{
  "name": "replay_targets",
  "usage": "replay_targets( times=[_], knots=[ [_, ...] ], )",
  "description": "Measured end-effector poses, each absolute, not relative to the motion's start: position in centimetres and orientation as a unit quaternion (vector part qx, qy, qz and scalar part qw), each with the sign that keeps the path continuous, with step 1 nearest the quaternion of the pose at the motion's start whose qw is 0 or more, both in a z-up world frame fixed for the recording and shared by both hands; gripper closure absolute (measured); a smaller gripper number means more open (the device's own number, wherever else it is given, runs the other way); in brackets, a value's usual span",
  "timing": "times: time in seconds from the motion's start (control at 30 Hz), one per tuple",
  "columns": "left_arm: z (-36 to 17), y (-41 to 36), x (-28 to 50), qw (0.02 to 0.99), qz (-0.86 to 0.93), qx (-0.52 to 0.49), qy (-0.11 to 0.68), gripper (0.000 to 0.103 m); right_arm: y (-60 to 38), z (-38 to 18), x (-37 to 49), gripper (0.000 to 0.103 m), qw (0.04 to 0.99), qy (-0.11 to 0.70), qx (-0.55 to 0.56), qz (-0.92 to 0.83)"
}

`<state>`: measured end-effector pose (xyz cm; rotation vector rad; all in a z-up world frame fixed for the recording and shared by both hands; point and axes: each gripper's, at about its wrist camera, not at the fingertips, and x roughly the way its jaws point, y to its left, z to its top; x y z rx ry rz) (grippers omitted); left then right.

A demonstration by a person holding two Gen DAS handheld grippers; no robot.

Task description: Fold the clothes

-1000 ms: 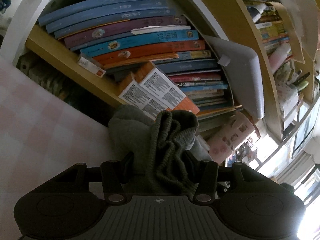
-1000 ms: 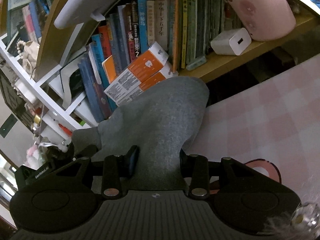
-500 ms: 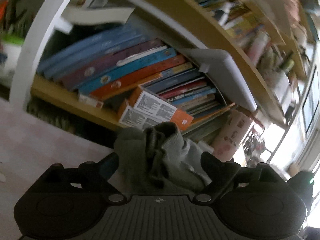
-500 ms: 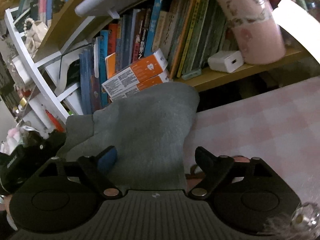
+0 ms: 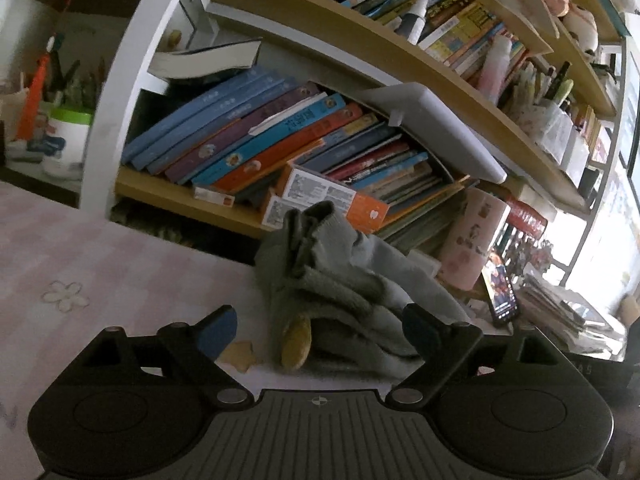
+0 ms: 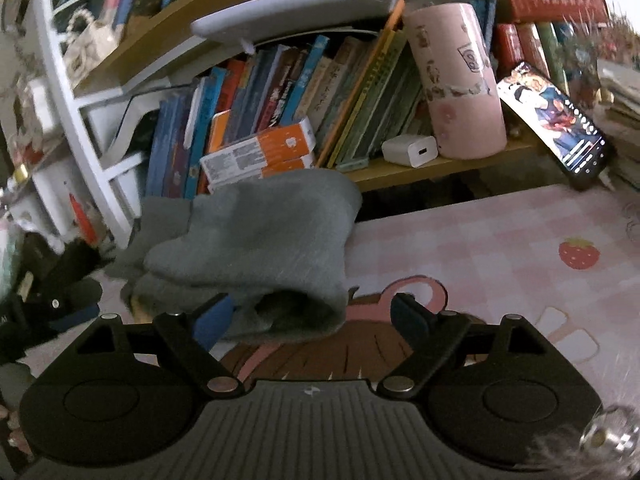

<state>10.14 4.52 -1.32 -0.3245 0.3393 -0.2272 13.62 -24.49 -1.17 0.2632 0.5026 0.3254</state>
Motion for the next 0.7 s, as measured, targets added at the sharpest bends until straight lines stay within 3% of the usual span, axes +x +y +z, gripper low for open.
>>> replay_targets(
  times=[0.3,0.7],
  knots=[
    [-0.9,2.3,6.1,0.977,-0.083,-0.109,0.164,0.006,-22.6,-1.0,8.4,0.011,0.967,0.212,0.036,0.134],
    [-0.6,0.8,2.5,0.984,-0.028,-0.078,0.16,0.0,-21.9,-0.9,4.6,0.003,0.975,0.192,0.001,0.111]
  ],
)
